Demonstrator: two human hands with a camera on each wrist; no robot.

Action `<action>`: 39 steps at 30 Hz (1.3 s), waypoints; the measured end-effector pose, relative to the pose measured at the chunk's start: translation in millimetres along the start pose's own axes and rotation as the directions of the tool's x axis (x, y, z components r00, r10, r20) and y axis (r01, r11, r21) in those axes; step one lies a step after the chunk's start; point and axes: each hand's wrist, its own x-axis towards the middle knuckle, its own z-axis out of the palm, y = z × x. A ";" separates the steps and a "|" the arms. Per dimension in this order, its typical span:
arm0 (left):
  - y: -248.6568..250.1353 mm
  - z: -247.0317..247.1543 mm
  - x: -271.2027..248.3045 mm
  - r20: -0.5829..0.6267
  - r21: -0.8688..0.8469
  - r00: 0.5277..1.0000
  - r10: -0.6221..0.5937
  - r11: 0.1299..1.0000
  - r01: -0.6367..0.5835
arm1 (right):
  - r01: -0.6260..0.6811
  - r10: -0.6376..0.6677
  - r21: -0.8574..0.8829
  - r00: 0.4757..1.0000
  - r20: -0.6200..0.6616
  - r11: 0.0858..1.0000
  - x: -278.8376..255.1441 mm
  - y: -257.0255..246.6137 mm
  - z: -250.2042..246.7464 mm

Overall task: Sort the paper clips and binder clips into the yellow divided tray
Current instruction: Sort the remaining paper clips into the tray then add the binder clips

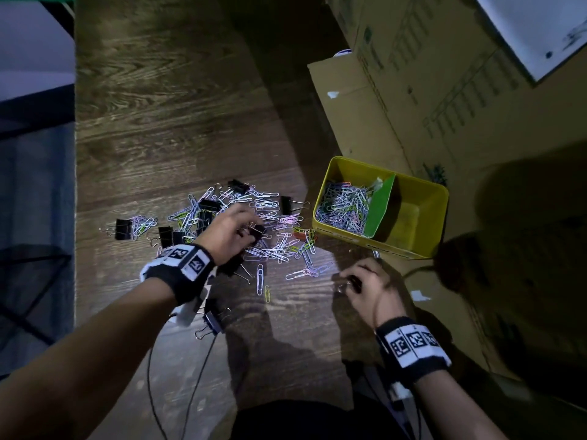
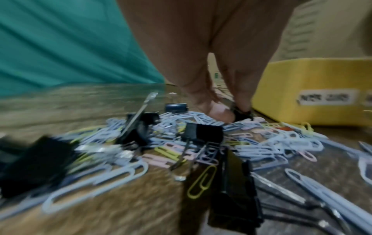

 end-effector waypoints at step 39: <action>34.4 38.3 50.2 0.328 0.650 0.943 -0.059 0.739 -0.180 | 0.294 -0.265 -0.106 0.938 0.223 0.950 8.8 -41.8 55.7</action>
